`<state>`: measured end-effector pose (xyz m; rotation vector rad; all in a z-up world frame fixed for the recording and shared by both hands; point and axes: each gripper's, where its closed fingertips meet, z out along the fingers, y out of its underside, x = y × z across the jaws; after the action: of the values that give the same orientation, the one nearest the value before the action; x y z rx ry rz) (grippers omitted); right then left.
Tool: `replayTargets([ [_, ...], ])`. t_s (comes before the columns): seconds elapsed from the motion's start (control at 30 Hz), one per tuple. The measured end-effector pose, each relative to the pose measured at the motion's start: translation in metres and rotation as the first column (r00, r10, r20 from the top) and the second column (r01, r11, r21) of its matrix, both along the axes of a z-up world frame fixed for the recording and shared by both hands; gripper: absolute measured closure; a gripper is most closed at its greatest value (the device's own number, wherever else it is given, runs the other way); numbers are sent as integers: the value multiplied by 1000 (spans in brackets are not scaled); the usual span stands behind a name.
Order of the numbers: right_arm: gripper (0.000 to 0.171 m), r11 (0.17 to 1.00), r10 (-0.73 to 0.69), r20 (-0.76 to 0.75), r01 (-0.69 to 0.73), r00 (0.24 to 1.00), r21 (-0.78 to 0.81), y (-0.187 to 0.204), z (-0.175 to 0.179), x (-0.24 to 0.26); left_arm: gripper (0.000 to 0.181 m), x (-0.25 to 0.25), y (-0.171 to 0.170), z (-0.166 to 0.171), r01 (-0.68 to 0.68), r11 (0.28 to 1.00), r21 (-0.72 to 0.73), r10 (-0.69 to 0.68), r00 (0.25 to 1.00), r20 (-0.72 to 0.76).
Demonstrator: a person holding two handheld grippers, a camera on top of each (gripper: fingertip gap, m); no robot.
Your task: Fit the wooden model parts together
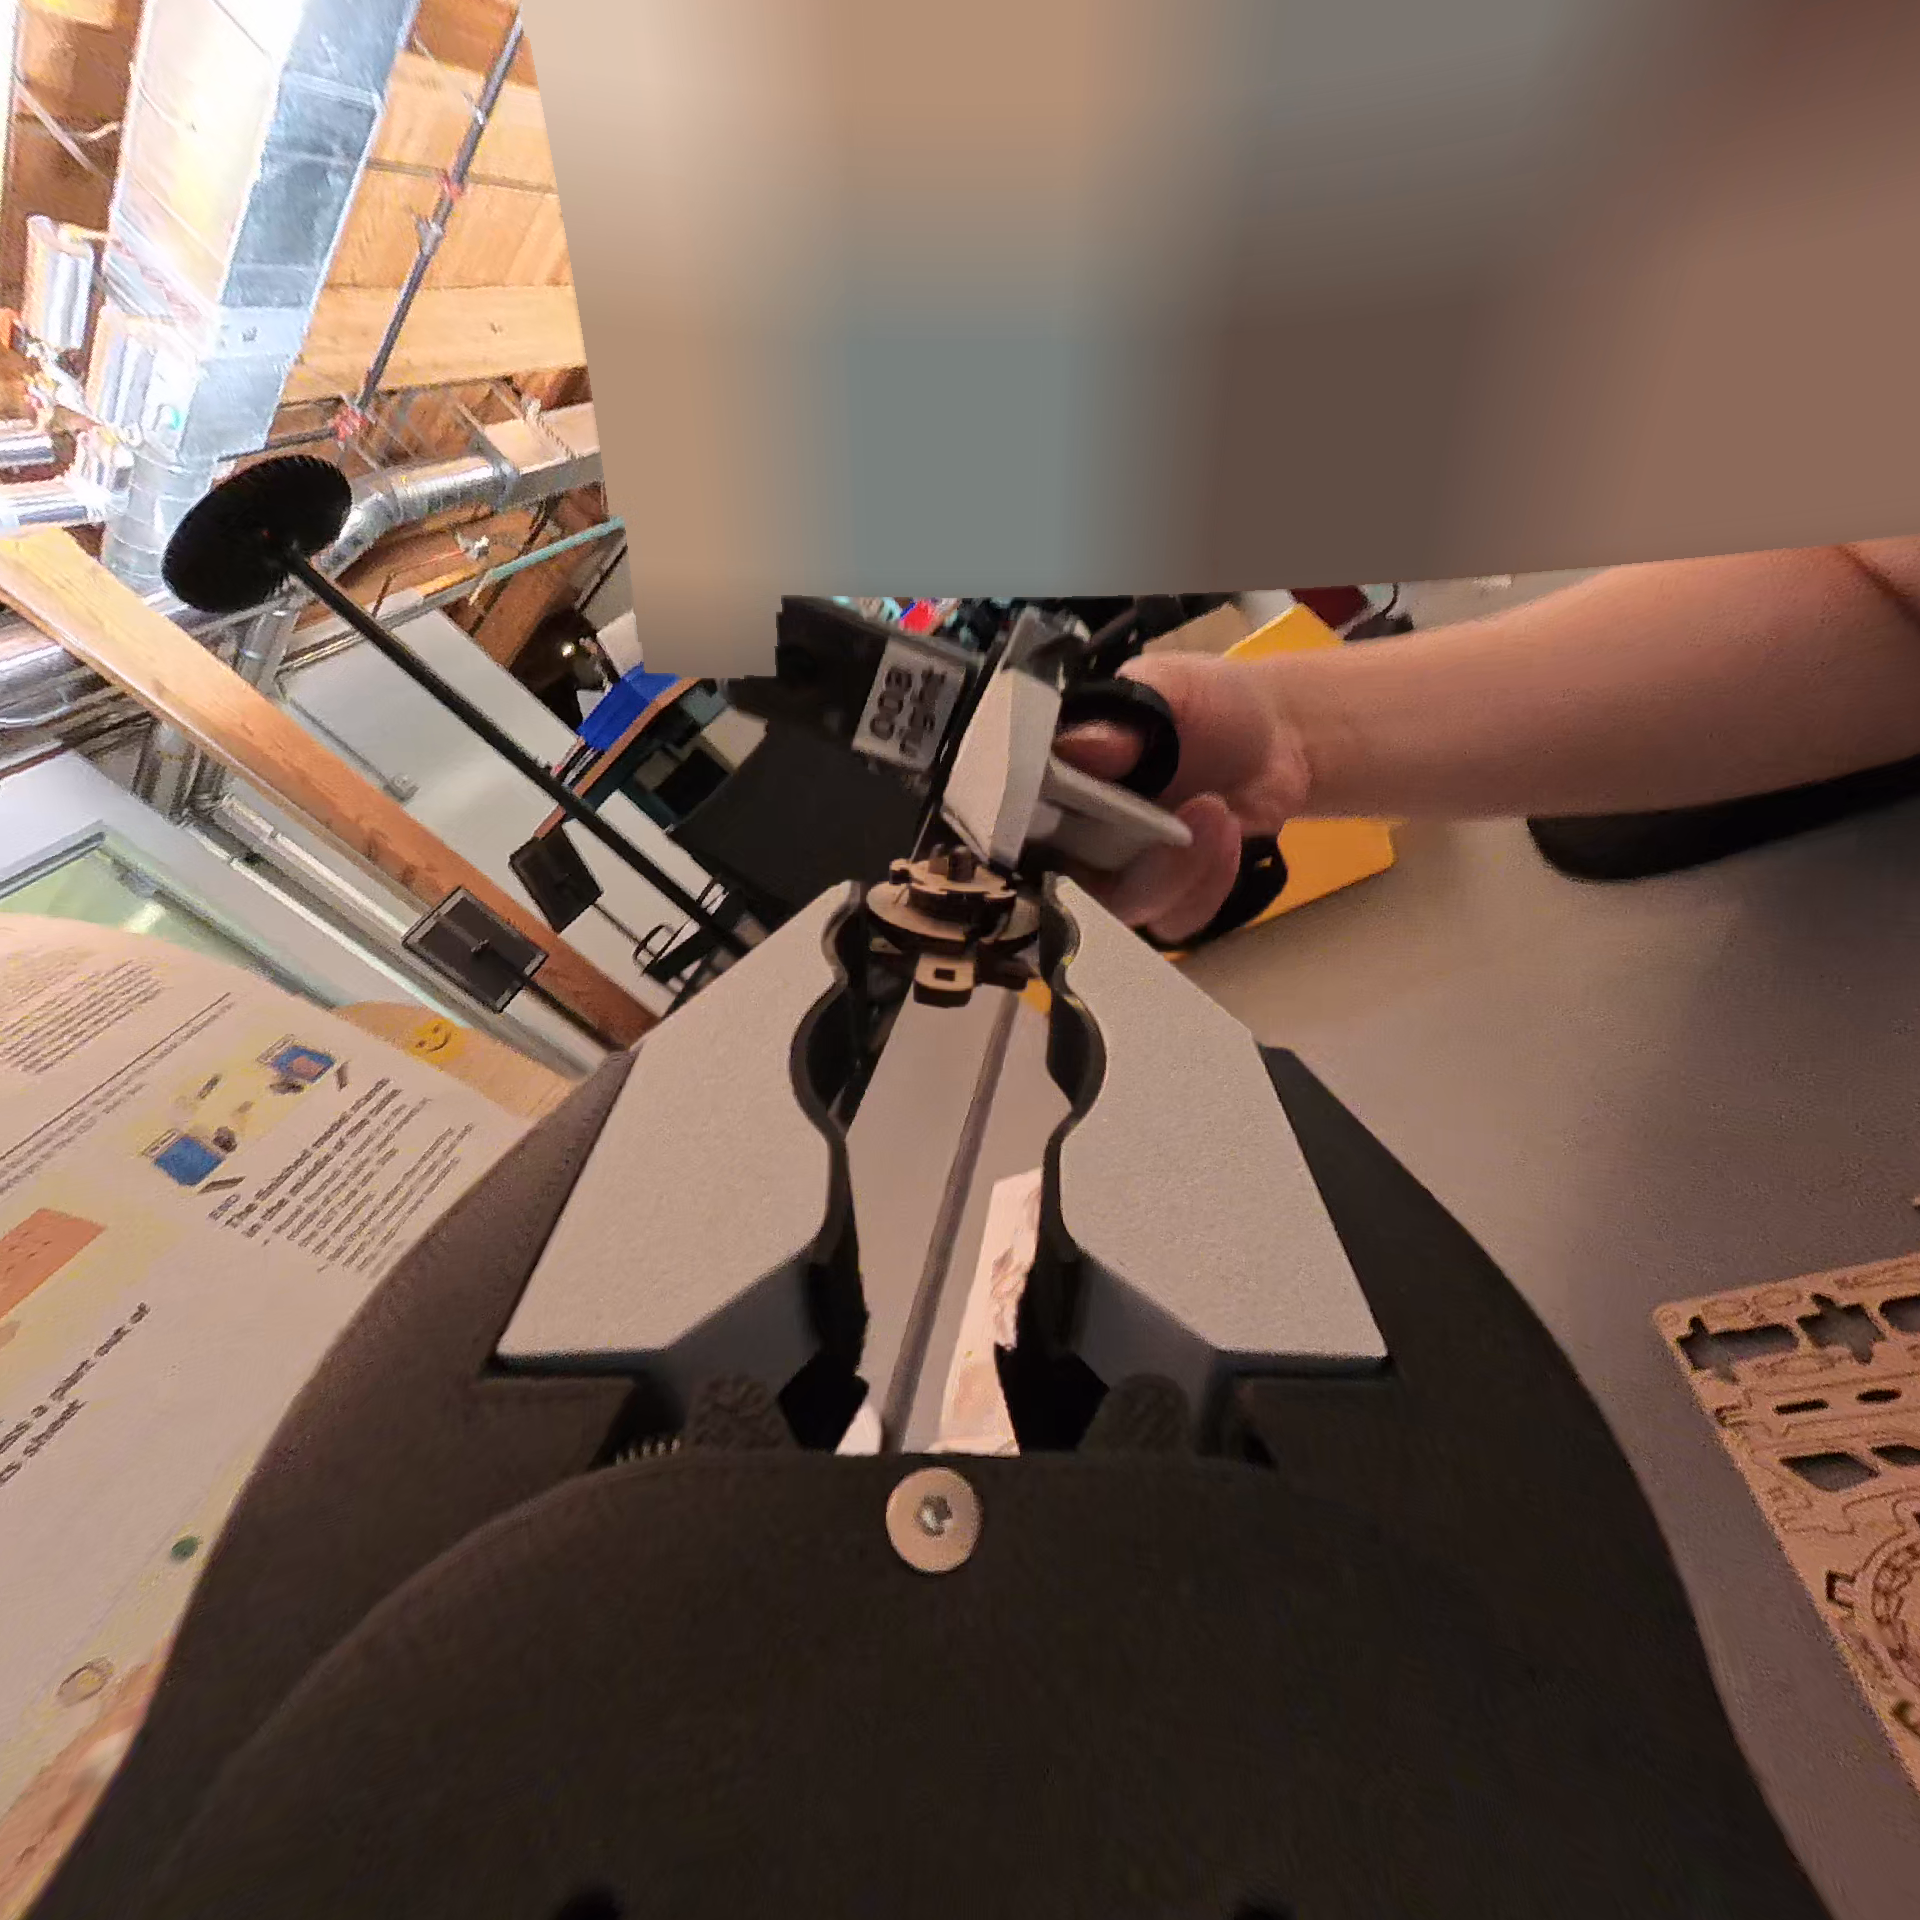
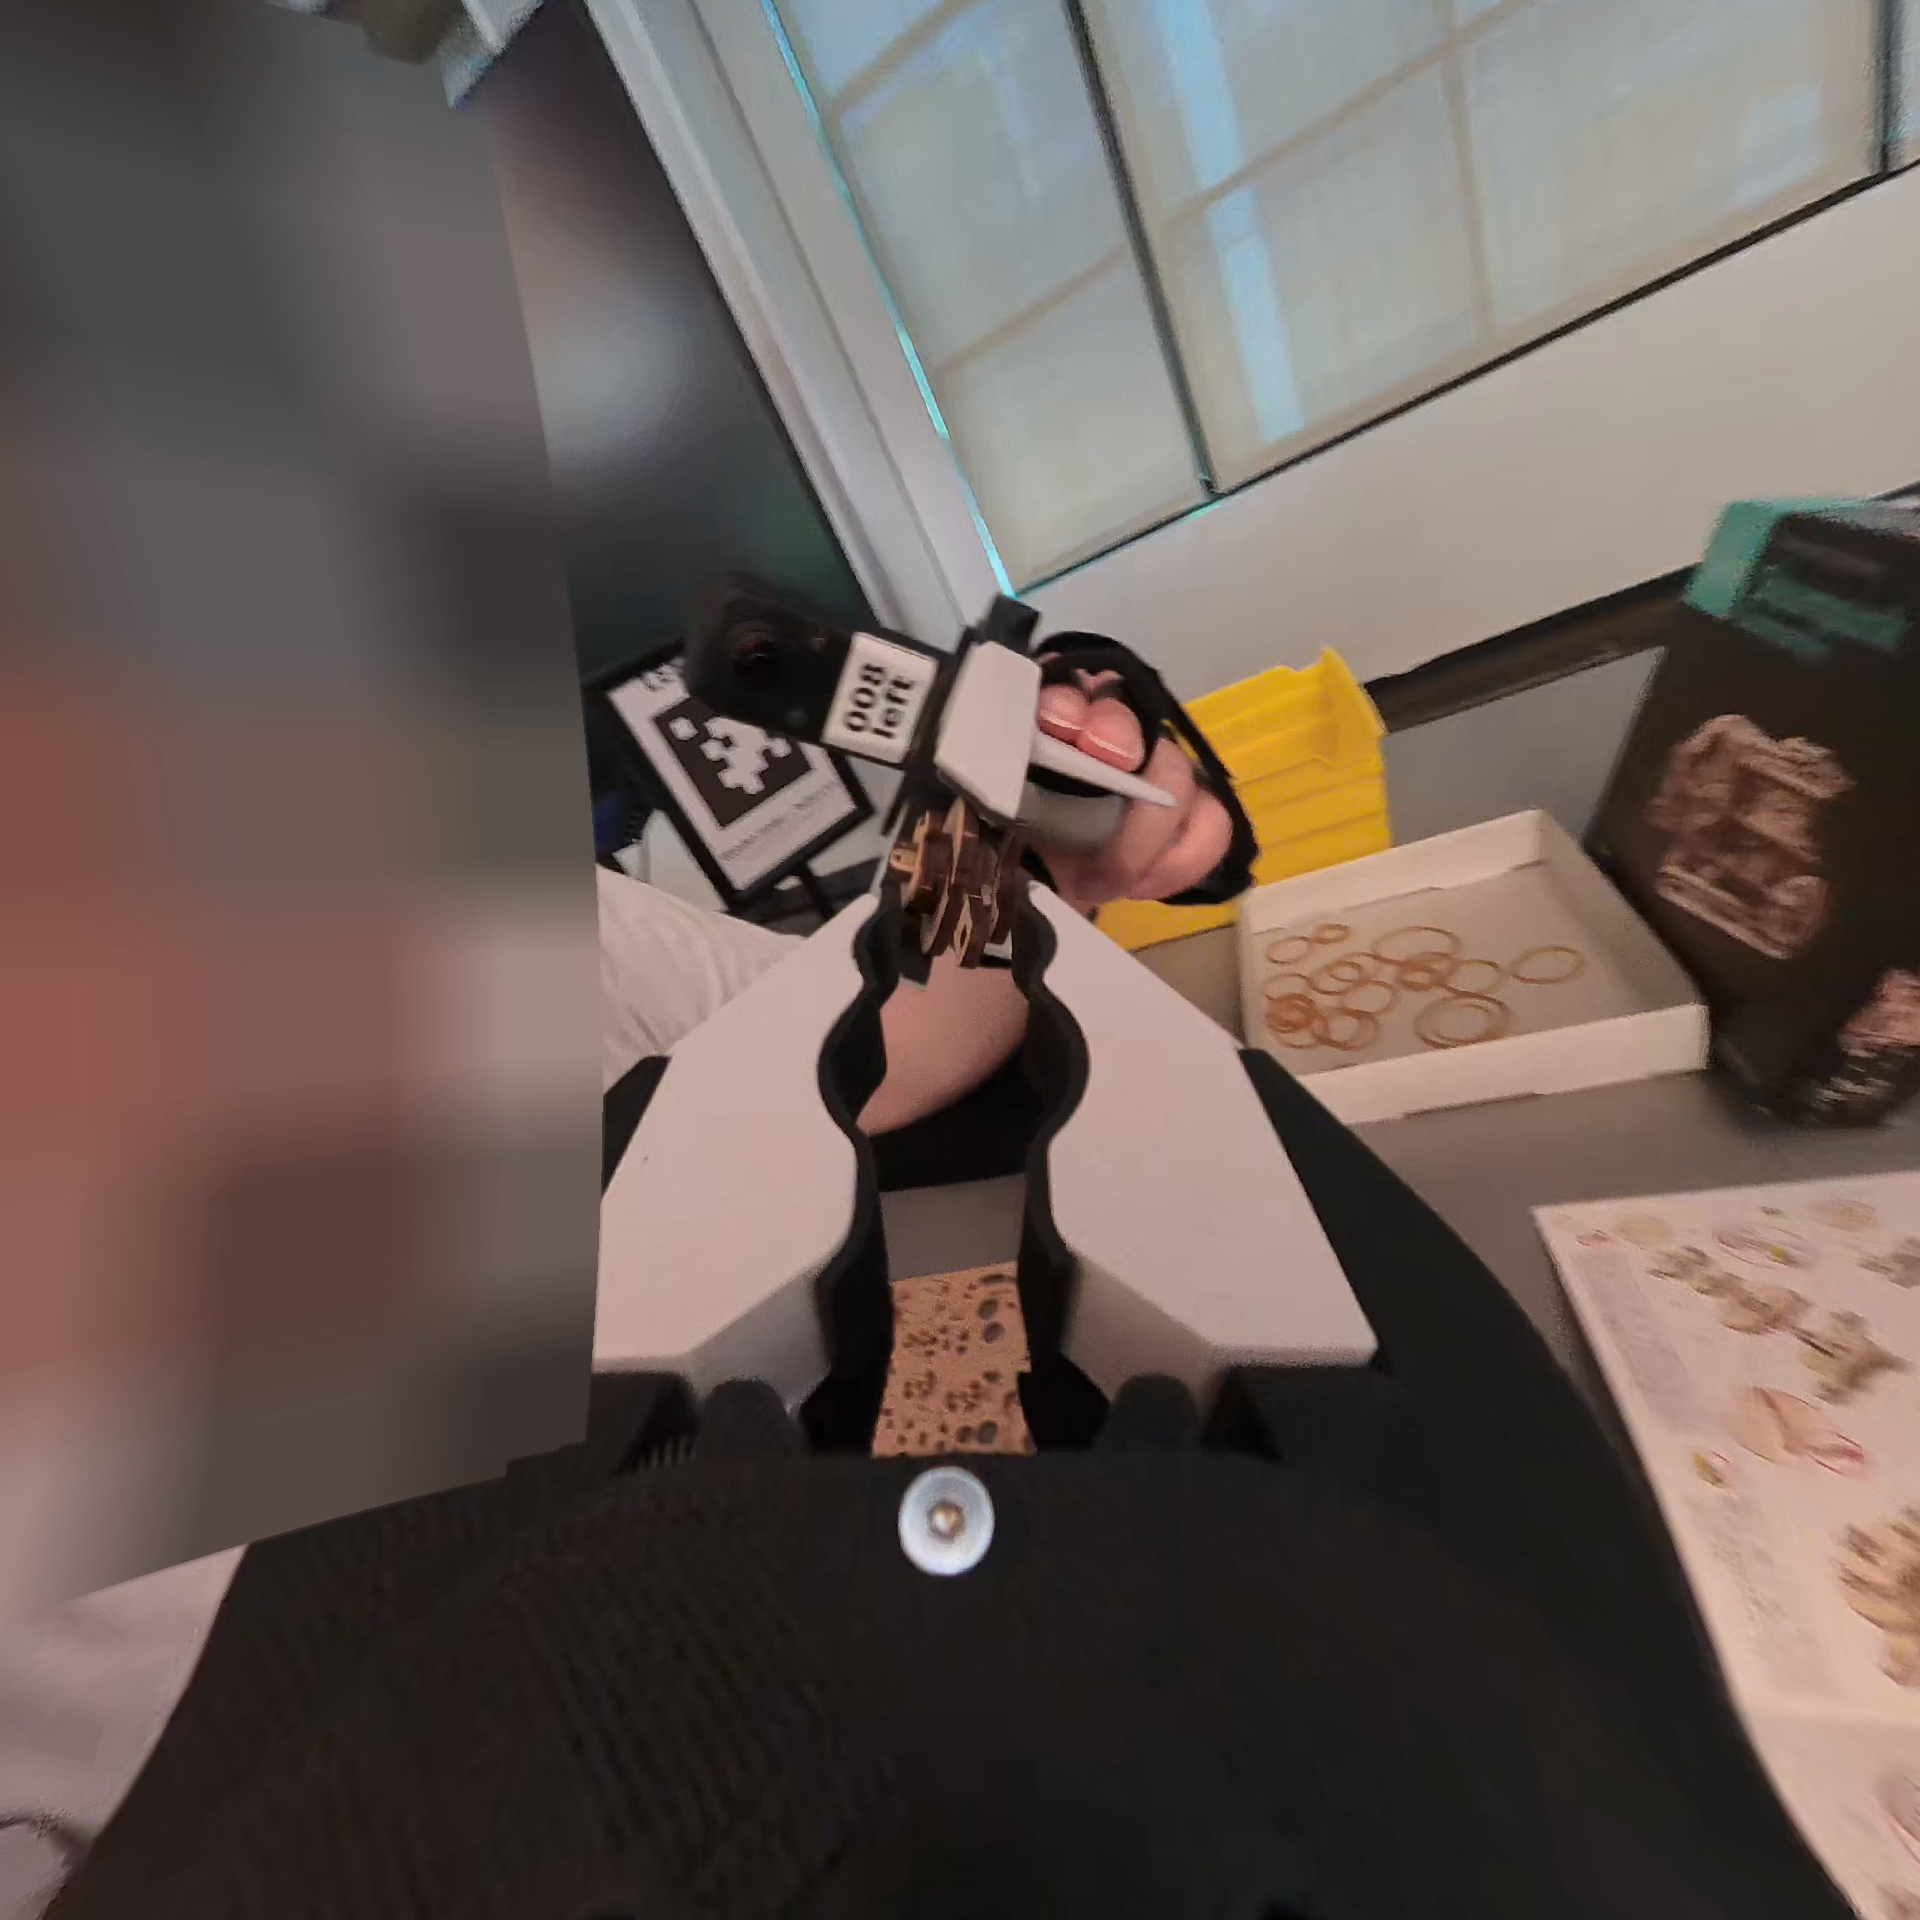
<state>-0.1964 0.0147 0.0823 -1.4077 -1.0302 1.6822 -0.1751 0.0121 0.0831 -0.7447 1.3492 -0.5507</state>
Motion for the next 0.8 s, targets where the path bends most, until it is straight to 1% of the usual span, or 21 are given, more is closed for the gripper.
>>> replayTargets([
  [0.03,152,999,-43,31,42,999,31,4,-1,2,152,-2,2,0,-26,999,23,26,1000,-12],
  [0.1,152,985,-147,102,135,984,111,11,-3,7,153,-7,4,4,-84,992,92,87,996,-35],
  [0.17,152,965,-222,181,189,958,184,14,-6,13,154,-13,6,9,-149,973,177,161,986,-52],
  [0.23,152,934,-318,266,252,910,254,20,-13,18,159,-17,5,13,-197,948,249,220,973,-67],
  [0.3,152,915,-362,324,268,874,300,19,-17,20,161,-15,3,8,-213,931,298,257,959,-116],
  [0.4,152,908,-387,380,275,840,317,17,-22,19,160,-10,7,-5,-246,911,332,319,929,-187],
  [0.5,152,912,-390,401,289,829,291,16,-23,19,164,-5,12,-17,-257,898,358,353,906,-234],
  [0.63,151,910,-401,443,297,802,288,19,-30,22,168,0,16,-24,-268,871,412,391,886,-250],
  [0.8,151,921,-382,474,289,793,260,19,-36,23,170,2,14,-28,-254,871,420,384,885,-262],
])
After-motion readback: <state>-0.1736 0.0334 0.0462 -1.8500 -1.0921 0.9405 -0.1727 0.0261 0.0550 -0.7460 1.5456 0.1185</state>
